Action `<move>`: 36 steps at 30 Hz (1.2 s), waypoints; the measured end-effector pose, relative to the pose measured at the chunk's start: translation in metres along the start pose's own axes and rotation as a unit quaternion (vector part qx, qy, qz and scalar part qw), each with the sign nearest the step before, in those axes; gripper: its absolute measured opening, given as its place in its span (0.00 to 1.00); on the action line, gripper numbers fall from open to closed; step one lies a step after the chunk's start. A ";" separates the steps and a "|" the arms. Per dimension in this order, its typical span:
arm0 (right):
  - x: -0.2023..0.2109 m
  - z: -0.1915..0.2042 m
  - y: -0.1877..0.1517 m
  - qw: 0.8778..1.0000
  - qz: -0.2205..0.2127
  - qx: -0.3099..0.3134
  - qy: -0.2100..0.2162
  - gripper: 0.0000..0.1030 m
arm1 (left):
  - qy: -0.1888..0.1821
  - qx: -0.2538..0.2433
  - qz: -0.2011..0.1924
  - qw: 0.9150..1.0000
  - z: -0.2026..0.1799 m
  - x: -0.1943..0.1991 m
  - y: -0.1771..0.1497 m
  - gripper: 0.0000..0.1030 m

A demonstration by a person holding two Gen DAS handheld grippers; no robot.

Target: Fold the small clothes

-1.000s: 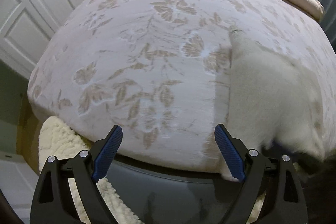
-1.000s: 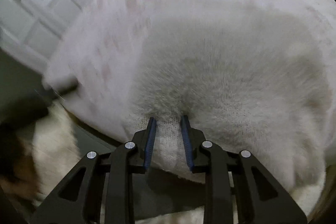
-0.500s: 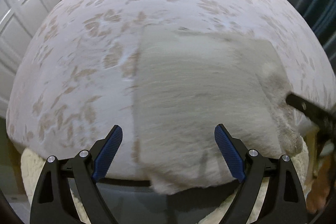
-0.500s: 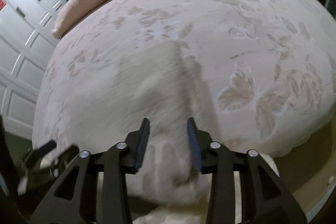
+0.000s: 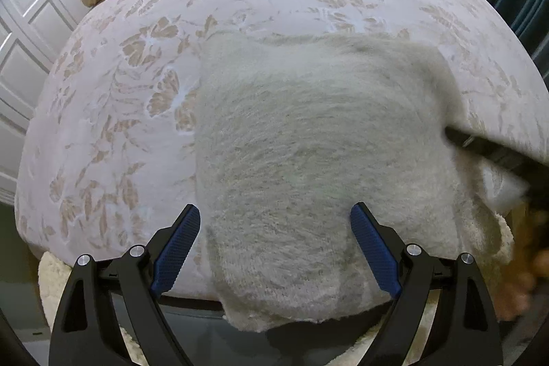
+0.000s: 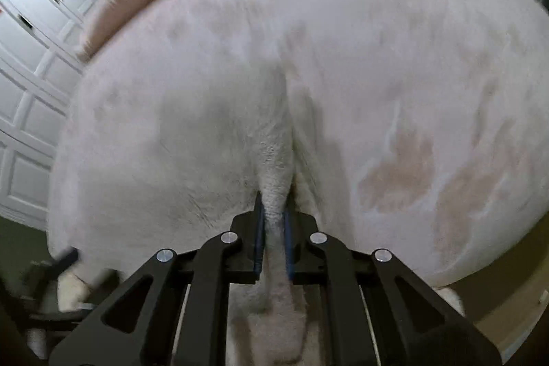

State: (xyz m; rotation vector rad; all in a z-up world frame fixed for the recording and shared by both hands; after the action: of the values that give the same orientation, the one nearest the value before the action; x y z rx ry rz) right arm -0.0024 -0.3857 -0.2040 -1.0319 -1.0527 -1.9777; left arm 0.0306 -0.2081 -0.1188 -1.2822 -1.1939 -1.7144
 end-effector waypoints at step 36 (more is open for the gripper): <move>-0.014 -0.004 -0.023 0.998 0.013 -0.018 0.066 0.87 | -0.118 0.084 0.035 0.989 0.014 -0.051 0.009 0.95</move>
State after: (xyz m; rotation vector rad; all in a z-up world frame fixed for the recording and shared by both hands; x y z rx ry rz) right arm -0.0164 -0.3756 -0.2251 -0.9151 -0.9326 -2.0209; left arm 0.0582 -0.1983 -0.1637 -1.4330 -1.3787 -1.4101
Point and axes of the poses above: each gripper's, at about its wrist camera, not at the fingertips, and x roughly against the way its jaws point, z to its left, y to its top, the point moved 7 cm from there along -x, roughly the way its jaws point, and after that the axes turned 4 degrees about z, right-handed, at the moved point
